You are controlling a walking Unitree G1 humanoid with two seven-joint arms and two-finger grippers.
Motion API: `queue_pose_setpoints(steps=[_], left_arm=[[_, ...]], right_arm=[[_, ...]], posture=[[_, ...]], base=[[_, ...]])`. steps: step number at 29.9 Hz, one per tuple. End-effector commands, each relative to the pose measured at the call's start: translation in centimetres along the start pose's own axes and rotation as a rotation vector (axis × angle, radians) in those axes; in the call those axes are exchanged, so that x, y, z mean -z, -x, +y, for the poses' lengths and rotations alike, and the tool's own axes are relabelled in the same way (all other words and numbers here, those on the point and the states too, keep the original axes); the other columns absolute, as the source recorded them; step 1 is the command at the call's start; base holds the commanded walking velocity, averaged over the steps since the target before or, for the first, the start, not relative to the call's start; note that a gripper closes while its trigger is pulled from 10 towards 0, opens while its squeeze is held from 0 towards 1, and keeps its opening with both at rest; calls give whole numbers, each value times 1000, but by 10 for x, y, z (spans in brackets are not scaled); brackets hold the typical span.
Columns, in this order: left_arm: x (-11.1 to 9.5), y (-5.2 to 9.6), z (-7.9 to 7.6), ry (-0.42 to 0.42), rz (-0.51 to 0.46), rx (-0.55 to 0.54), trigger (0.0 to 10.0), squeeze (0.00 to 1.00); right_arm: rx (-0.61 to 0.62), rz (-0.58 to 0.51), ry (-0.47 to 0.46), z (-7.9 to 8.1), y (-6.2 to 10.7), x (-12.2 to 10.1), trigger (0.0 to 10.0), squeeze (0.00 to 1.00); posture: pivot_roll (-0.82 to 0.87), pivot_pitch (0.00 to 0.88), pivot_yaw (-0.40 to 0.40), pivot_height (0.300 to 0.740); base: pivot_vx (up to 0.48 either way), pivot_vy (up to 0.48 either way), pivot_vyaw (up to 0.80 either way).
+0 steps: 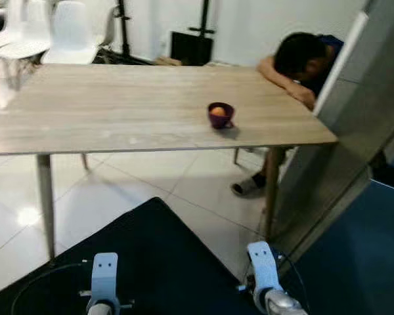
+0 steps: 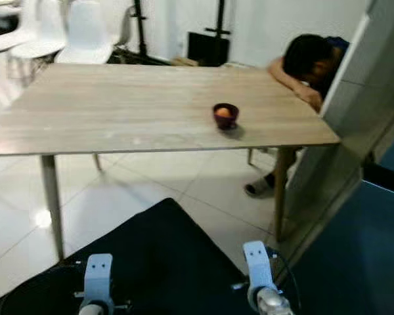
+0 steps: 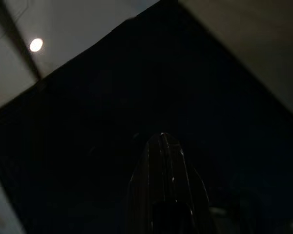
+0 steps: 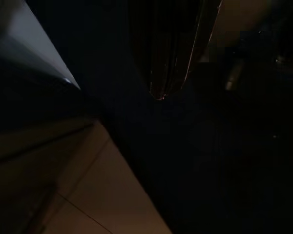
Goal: Restocking fridge
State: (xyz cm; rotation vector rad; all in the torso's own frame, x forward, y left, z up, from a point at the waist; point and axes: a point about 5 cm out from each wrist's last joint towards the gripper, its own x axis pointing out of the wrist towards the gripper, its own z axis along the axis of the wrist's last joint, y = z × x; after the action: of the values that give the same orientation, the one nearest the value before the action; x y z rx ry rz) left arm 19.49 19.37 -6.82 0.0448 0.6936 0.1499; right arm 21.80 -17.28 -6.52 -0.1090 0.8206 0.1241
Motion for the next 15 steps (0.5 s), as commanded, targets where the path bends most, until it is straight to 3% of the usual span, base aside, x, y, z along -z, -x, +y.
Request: queue_pose_setpoints(steps=[1, 15], left_arm=[[1, 1, -4, 12, 0, 9, 10000, 0], [2, 1, -4, 13, 1, 14, 10000, 0]], right_arm=[[5, -8, 0, -3, 0, -2, 10000, 0], [5, -21, 2, -5, 0, -3, 10000, 0]], posture=[[-60, 4, -50, 731], [-64, 10, -46, 731]], base=[[315, 0, 0], [304, 0, 0]])
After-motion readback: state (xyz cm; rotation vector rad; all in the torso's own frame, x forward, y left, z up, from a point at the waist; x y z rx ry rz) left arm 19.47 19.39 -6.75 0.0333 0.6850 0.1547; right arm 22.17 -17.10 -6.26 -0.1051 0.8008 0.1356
